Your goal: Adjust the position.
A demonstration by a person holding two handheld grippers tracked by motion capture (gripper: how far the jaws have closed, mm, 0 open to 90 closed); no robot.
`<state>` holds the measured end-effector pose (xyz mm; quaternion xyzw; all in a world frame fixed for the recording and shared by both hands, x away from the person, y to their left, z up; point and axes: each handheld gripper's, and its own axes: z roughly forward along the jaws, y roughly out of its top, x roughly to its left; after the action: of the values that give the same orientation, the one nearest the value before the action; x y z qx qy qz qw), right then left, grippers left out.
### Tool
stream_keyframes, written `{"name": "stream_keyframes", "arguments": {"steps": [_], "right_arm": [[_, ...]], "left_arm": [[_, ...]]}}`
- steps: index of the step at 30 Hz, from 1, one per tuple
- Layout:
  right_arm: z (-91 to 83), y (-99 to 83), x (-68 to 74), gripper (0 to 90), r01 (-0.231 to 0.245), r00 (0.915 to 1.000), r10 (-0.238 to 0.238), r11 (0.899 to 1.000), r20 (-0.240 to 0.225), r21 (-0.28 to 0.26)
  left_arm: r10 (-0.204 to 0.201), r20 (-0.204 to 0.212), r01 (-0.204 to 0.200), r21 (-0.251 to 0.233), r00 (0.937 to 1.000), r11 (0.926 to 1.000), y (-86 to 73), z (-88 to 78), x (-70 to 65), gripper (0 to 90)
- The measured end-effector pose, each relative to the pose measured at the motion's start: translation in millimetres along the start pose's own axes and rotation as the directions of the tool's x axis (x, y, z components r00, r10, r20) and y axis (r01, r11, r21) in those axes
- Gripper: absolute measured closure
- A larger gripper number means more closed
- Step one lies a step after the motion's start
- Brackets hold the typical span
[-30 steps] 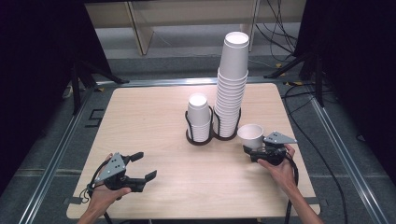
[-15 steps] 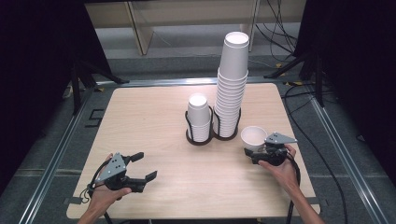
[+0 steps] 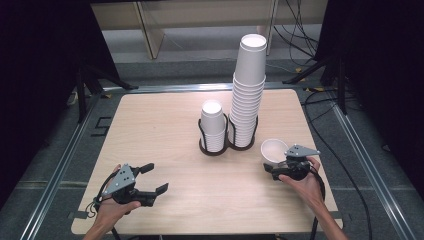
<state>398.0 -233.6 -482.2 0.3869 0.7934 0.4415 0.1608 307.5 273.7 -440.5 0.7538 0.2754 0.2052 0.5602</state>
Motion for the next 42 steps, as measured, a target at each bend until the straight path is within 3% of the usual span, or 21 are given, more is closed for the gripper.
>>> {"name": "stream_keyframes", "arguments": {"steps": [1,6,7,10,11,13,14,15,17,19,20,22,23,24,26,32,33,34,36,40,42], "right_arm": [[-2.1,-1.3,-0.1,15.2,0.011,0.9996,-0.011,1.000,0.028,-0.002],[-6.1,-6.2,-3.0,15.2,0.006,0.9999,-0.006,1.000,0.009,-0.013],[-8.3,-6.9,-1.1,15.2,-0.023,0.9997,0.023,1.000,0.012,0.003],[-9.5,-8.4,-1.5,15.2,-0.009,0.9999,0.009,1.000,0.008,-0.003],[-10.6,-8.8,1.5,15.2,-0.036,0.9992,0.035,0.999,0.018,0.016],[-11.7,-8.2,0.0,15.2,0.014,0.9998,-0.015,1.000,0.013,0.007],[-12.4,-8.2,2.0,15.2,-0.008,1.0000,0.008,1.000,0.001,0.011],[-13.3,-8.1,1.7,15.2,0.018,0.9996,-0.018,1.000,0.021,0.007],[-15.7,-8.8,4.7,15.2,-0.013,0.9999,0.013,1.000,0.009,0.019],[-18.3,-10.5,4.0,15.2,0.014,0.9997,-0.015,1.000,0.018,0.019],[-21.8,-14.4,7.3,15.2,-0.039,0.9992,0.039,0.999,0.006,0.035],[-24.2,-15.5,6.0,15.3,-0.020,0.9997,0.020,0.999,0.011,0.033],[-27.9,-17.9,8.7,15.3,-0.058,0.9983,0.058,0.998,0.009,0.041],[-31.0,-19.1,7.8,15.3,-0.038,0.9991,0.037,0.999,0.020,0.030],[-38.2,-21.0,10.9,15.3,-0.054,0.9984,0.053,0.998,0.020,0.031],[-56.9,-25.8,17.5,15.2,-0.059,0.9977,0.060,0.998,0.031,-0.035],[-60.1,-25.6,20.5,15.2,-0.080,0.9964,0.081,0.996,0.026,-0.045],[-61.9,-25.2,20.6,15.2,-0.061,0.9979,0.062,0.996,0.021,-0.065],[-66.4,-23.0,25.3,15.2,-0.062,0.9980,0.062,0.996,0.012,-0.071],[-69.8,-16.9,35.5,15.2,-0.061,0.9981,0.061,0.993,-0.004,-0.105],[-71.8,-12.4,40.8,15.2,-0.069,0.9975,0.067,0.990,-0.022,-0.122]], "left_arm": [[0.000,0.000,0.000,0.000,1.0000,1.0000,0.0,0.3,0.1,14.9],[0.001,-0.008,0.000,0.021,1.0000,0.9998,0.2,-0.7,-0.4,14.9],[0.001,-0.009,-0.001,0.020,1.0000,0.9998,0.2,-0.8,-0.3,14.9],[0.000,-0.007,0.001,0.014,1.0000,0.9999,-0.3,0.0,0.3,14.9],[0.001,-0.008,0.000,0.018,1.0000,0.9998,-0.4,-0.2,0.5,14.9],[-0.003,-0.001,0.003,0.007,1.0000,1.0000,-1.3,1.1,0.7,14.9],[-0.003,-0.003,0.003,0.010,1.0000,0.9999,-1.4,0.8,0.6,14.9],[-0.003,-0.004,0.003,0.011,1.0000,0.9999,-1.4,0.7,0.6,14.9],[-0.003,-0.005,0.003,0.013,1.0000,0.9999,-1.4,0.4,0.6,14.9],[-0.001,-0.011,0.001,0.023,0.9999,0.9997,-1.0,-0.8,0.7,14.9],[-0.006,-0.002,0.006,0.002,1.0000,1.0000,-1.7,0.7,1.0,14.9],[-0.006,-0.012,0.006,0.017,0.9999,0.9998,-1.4,-0.6,0.9,14.9],[0.000,-0.014,0.001,0.023,0.9999,0.9997,-1.4,-1.2,1.5,14.9],[0.002,-0.014,-0.002,0.021,0.9999,0.9998,-1.3,-1.0,1.8,14.9],[-0.010,-0.007,0.010,0.002,0.9999,0.9999,-2.0,0.8,1.5,14.9],[-0.006,-0.009,0.007,0.009,0.9999,0.9999,-2.1,1.0,2.3,14.9],[-0.006,-0.008,0.006,0.009,1.0000,0.9999,-2.1,0.9,2.5,14.9],[-0.006,-0.005,0.006,0.006,1.0000,1.0000,-2.2,1.3,2.8,14.9],[-0.007,-0.018,0.007,0.028,0.9998,0.9996,-1.5,-0.1,2.4,14.9],[-0.013,-0.010,0.013,0.009,0.9999,0.9999,-2.4,1.4,2.8,14.9],[-0.009,-0.018,0.010,0.025,0.9998,0.9996,-1.9,0.0,3.2,14.9]]}}
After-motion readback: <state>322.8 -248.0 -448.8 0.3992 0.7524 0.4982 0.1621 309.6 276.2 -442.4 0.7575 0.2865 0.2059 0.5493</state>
